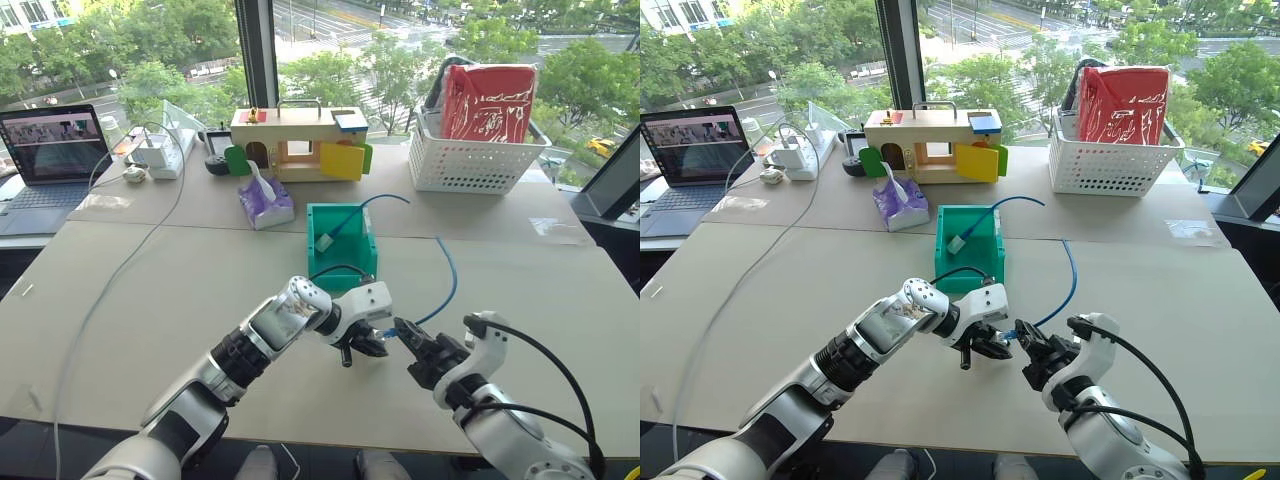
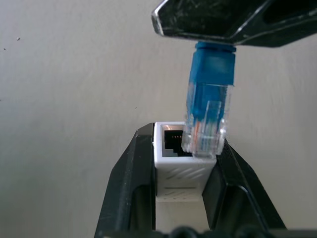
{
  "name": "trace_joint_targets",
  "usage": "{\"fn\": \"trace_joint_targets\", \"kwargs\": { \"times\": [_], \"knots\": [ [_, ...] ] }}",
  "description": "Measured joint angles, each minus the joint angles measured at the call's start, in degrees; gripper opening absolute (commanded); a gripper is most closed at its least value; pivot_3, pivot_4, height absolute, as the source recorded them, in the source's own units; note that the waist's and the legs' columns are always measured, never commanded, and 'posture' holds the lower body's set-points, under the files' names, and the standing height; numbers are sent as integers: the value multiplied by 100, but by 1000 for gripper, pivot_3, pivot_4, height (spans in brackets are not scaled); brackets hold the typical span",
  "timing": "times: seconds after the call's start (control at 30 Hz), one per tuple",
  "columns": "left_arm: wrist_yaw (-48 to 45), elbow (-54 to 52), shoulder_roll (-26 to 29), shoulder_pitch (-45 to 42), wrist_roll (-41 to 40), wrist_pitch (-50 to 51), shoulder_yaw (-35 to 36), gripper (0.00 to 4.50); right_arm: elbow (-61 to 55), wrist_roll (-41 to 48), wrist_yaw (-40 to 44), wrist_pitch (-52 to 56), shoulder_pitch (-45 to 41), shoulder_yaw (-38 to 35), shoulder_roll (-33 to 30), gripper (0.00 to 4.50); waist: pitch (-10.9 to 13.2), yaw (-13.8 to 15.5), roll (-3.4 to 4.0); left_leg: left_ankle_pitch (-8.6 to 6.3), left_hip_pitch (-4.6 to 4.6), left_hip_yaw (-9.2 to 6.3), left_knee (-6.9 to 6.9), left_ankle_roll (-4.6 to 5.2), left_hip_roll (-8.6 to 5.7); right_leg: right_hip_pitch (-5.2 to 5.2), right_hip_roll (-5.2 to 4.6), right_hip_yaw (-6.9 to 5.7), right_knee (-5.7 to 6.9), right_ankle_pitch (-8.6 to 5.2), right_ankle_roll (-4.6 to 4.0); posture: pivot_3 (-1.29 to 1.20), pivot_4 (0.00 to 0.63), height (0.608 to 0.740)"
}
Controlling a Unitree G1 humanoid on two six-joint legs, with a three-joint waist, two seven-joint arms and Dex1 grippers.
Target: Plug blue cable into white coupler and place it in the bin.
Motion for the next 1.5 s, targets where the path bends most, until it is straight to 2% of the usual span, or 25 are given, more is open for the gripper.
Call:
{"fn": "trace_joint_targets", "kwargs": {
  "times": [0.37,0.87,1.5],
  "knots": [
    [-3,13,-23,5,-6,-16,5,701,76,-161,138,-3,-8,4,128,0,0,0,0,0,-1,0,0,0,0,0,0,0,-2,0,0,0,150,740],
    [-17,19,-22,14,-44,-20,-2,701,-17,-374,228,441,-229,43,-328,0,0,1,0,0,0,0,-1,0,0,1,0,0,-4,0,0,0,150,740],
    [-9,18,-51,34,-59,9,2,701,-190,-612,182,740,-330,25,-477,0,-1,3,-1,0,-1,0,-2,0,0,2,0,-1,-10,0,0,0,150,740]
  ]
}}
